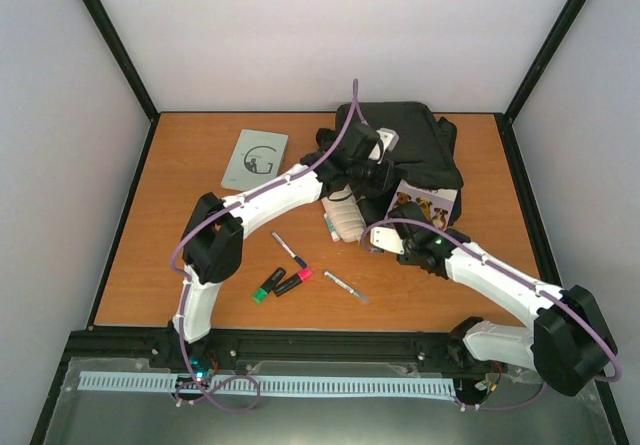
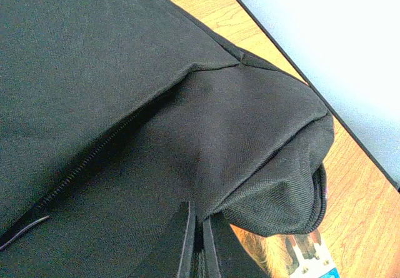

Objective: Pack the student bag
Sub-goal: Place the book in the student bag.

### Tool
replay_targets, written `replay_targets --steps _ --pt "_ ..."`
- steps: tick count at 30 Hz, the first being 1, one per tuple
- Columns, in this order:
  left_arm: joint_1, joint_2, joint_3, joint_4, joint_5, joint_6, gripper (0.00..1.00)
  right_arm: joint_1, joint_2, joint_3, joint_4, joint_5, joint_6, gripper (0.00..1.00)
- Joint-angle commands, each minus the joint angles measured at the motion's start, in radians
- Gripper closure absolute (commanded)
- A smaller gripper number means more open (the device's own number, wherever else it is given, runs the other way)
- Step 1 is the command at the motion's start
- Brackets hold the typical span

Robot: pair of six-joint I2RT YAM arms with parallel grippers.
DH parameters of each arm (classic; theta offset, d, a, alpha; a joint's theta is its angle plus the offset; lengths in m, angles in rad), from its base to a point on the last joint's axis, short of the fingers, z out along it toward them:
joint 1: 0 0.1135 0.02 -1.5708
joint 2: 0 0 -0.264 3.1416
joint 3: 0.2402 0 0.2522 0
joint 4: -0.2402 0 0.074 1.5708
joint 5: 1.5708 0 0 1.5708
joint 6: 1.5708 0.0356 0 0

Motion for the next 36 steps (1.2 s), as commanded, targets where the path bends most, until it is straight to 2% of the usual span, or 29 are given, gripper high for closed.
replay_targets --steps 1,4,10,17,22,29,36 --pt "0.009 -0.002 0.076 0.042 0.025 -0.023 0.99 0.022 -0.002 -0.042 0.196 0.188 -0.025 0.45" --pt "0.007 0.001 0.083 0.039 0.025 -0.021 0.99 0.021 -0.009 -0.049 0.171 0.171 -0.021 0.44" --pt "0.008 0.004 0.092 0.033 0.031 -0.021 0.99 0.027 -0.015 -0.046 0.05 0.082 0.036 0.37" --pt "0.008 0.006 0.099 0.027 0.037 -0.016 0.99 0.027 0.017 -0.141 0.211 0.197 0.0 0.37" --pt "0.008 0.004 0.099 0.017 0.032 -0.007 0.99 0.027 -0.018 -0.135 0.3 0.283 -0.037 0.48" --pt "0.009 0.009 0.096 0.011 0.042 -0.004 0.99 0.027 -0.114 -0.06 0.21 0.271 -0.061 0.66" --pt "0.009 0.014 0.127 -0.014 0.059 0.023 0.99 0.027 -0.167 -0.109 0.27 0.256 -0.13 0.97"
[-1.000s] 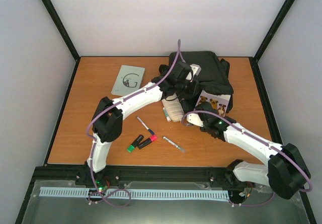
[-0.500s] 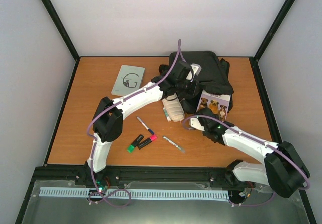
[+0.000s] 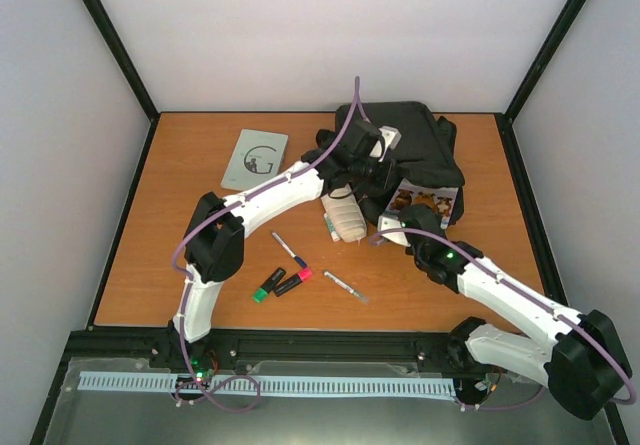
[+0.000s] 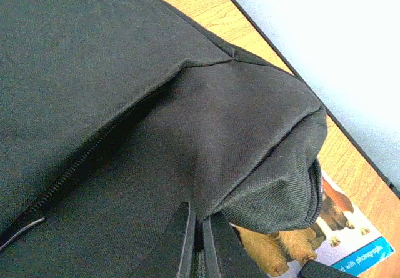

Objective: Pack the student bag
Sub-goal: Place the book in the student bag.

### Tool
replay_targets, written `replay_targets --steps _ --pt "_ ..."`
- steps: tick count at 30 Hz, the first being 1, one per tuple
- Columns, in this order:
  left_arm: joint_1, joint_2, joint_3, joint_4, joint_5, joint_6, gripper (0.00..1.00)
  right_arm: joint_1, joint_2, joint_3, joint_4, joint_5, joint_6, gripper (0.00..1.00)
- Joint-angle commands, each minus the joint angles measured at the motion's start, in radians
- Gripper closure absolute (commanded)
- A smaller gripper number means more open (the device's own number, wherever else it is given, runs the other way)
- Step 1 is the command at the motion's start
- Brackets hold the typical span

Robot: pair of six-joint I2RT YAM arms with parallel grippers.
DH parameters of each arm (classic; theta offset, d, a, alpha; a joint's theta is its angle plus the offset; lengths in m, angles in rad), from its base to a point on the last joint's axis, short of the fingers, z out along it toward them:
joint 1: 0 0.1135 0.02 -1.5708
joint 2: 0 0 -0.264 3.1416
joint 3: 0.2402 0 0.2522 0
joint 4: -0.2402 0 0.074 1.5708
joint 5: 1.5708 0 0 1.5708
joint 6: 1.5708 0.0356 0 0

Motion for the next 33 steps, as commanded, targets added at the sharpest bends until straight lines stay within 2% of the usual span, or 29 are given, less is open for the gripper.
replay_targets --steps 1,6,12,18,33 --pt "0.008 0.001 0.096 0.008 0.042 0.024 0.99 0.009 -0.052 -0.041 0.064 0.001 -0.065 0.97" --pt "0.02 0.025 0.128 -0.005 0.104 0.046 0.99 0.01 -0.174 -0.118 0.186 -0.091 -0.199 0.97" --pt "0.051 0.048 0.128 0.009 0.188 0.018 0.99 0.019 -0.27 -0.115 0.171 -0.182 -0.276 0.97" --pt "0.051 0.057 0.14 -0.012 0.246 0.054 0.99 0.018 -0.391 -0.192 0.258 -0.298 -0.428 0.97" --pt "0.051 0.052 0.167 -0.123 0.324 0.162 0.99 0.008 -0.389 -0.293 0.524 -0.377 -0.639 0.97"
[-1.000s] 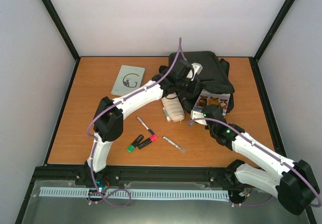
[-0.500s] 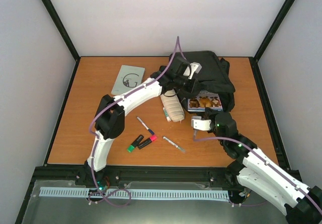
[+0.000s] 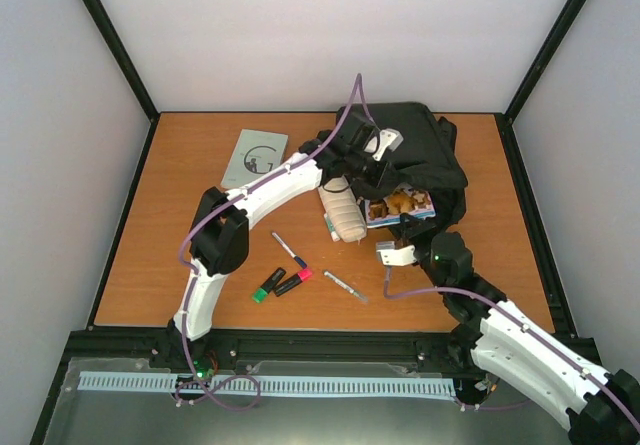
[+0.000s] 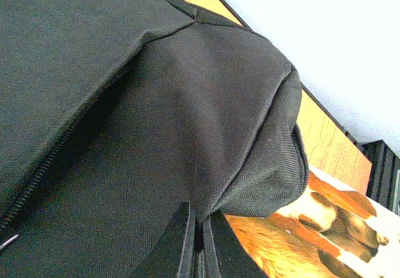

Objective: Pack the student bag
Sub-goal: Place the book in the student bag.

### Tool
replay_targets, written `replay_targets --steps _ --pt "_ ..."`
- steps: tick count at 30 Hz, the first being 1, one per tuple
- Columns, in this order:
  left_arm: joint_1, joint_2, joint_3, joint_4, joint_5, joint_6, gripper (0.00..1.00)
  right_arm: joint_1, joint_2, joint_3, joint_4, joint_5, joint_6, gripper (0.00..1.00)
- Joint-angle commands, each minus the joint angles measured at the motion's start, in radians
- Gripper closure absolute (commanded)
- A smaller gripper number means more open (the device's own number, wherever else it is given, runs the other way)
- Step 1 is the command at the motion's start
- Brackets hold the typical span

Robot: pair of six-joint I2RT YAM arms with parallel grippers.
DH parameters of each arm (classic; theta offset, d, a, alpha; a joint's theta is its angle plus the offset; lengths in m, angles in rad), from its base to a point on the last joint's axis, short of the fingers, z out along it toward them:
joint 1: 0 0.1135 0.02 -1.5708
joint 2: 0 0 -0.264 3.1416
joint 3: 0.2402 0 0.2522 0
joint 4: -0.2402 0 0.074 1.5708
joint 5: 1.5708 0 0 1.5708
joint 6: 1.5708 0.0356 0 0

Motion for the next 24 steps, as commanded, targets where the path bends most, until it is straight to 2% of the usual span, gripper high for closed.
replay_targets --steps 1,11,18,24 --pt "0.004 -0.018 0.07 -0.028 0.066 0.062 0.99 -0.012 0.017 -0.026 0.157 -0.073 -0.082 0.97" --pt "0.005 -0.006 0.075 -0.039 0.103 0.073 0.99 -0.157 0.152 -0.083 0.327 -0.188 -0.146 0.97" --pt "0.004 -0.002 0.111 -0.048 0.173 0.071 0.99 -0.211 0.127 -0.181 0.272 -0.282 -0.137 0.97" --pt "0.004 -0.005 0.121 -0.069 0.168 0.089 0.99 -0.251 0.108 -0.241 0.248 -0.34 -0.145 0.95"
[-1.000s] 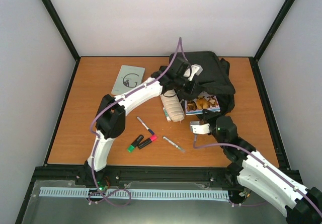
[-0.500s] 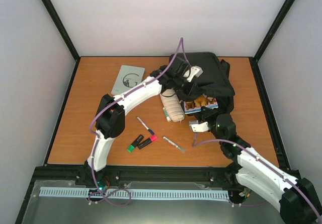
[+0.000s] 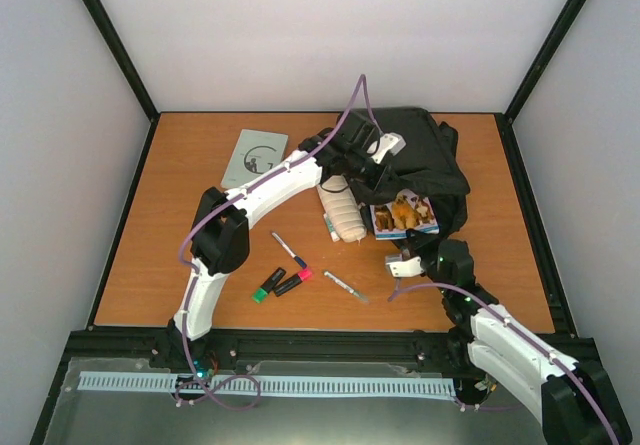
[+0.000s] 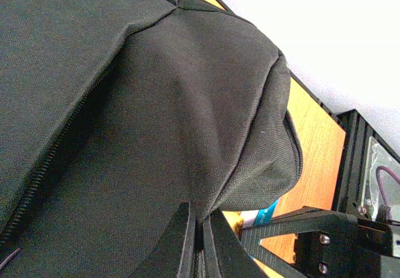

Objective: Pack the student bag
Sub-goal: Place the book in the student bag.

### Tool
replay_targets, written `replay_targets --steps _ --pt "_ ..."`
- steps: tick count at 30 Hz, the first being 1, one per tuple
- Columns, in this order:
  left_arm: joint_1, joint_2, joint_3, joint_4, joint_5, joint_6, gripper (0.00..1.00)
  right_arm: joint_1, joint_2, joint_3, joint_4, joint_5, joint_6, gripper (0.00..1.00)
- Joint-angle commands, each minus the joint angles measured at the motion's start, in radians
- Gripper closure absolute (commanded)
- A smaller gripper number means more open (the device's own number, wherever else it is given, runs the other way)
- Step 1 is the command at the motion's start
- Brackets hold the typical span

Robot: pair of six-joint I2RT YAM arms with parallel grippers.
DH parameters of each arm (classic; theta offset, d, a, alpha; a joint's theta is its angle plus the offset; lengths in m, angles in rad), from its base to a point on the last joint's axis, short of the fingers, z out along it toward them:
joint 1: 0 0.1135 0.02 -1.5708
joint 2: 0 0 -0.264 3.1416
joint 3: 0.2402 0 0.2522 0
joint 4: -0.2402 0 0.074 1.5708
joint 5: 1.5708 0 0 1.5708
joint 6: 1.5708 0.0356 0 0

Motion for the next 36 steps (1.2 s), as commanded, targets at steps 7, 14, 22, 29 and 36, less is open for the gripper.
replay_targets --steps 7,14,22,29,36 --pt "0.001 -0.011 0.07 0.017 0.092 0.033 0.99 -0.073 0.057 -0.007 0.042 -0.111 0.012 0.63" --pt "0.001 -0.01 0.064 0.006 0.106 0.039 0.99 -0.096 0.213 0.109 0.068 -0.086 0.131 0.75" --pt "0.001 -0.022 0.049 0.0 0.12 0.04 0.99 -0.105 0.36 0.18 0.183 -0.067 0.202 0.96" --pt "0.001 -0.024 0.066 -0.027 0.128 0.064 0.99 -0.175 0.507 0.267 0.239 -0.089 0.181 0.97" --pt "0.001 -0.016 0.073 -0.04 0.132 0.075 0.99 -0.206 0.598 0.287 0.275 -0.175 0.086 0.96"
